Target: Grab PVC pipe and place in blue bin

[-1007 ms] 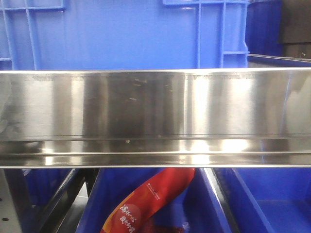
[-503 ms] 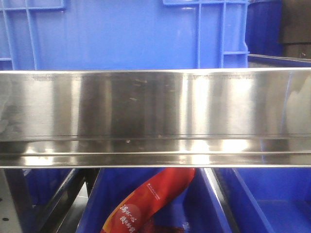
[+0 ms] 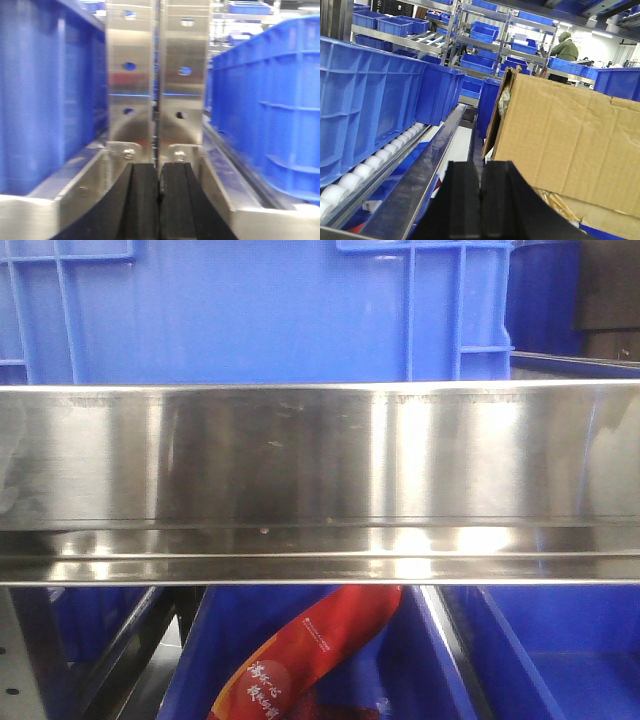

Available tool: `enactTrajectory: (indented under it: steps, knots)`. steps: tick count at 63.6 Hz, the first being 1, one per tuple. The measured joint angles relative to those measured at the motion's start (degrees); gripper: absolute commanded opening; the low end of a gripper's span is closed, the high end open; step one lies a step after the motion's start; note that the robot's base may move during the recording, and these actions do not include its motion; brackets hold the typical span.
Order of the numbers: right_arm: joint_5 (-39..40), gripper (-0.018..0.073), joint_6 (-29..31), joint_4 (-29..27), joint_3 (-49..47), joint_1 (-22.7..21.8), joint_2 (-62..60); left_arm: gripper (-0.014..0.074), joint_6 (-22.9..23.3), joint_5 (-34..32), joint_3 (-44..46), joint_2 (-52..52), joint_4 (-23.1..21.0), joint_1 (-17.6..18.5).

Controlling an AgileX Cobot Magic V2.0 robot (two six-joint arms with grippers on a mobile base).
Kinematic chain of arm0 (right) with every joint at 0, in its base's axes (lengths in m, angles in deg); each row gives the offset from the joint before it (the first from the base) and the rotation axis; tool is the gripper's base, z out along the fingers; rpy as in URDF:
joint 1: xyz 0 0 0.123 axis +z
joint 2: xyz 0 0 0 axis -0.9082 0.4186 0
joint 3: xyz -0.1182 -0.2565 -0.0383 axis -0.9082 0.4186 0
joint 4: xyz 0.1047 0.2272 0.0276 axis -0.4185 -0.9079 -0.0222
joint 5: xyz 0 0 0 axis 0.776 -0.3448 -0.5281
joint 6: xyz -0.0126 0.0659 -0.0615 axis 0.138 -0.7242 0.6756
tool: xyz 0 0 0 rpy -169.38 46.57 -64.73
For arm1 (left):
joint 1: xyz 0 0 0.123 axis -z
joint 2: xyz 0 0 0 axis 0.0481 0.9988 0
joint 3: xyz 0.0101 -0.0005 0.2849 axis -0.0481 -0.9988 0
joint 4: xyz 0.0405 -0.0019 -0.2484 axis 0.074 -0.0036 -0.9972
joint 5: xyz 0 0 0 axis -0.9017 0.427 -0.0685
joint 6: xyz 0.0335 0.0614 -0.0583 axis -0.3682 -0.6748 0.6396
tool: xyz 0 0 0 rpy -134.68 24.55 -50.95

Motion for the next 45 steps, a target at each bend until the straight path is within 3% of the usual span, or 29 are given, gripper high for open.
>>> enactTrajectory:
  steps: [19,45]
  knots:
    - [0.0,-0.0163,0.0,0.0,0.0,0.0,0.0,-0.0111,0.0,-0.6,0.0,0.0,0.0,-3.8]
    - [0.0,-0.0163,0.0,0.0,0.0,0.0,0.0,-0.0111,0.0,-1.0,0.0,0.0,0.0,-4.0]
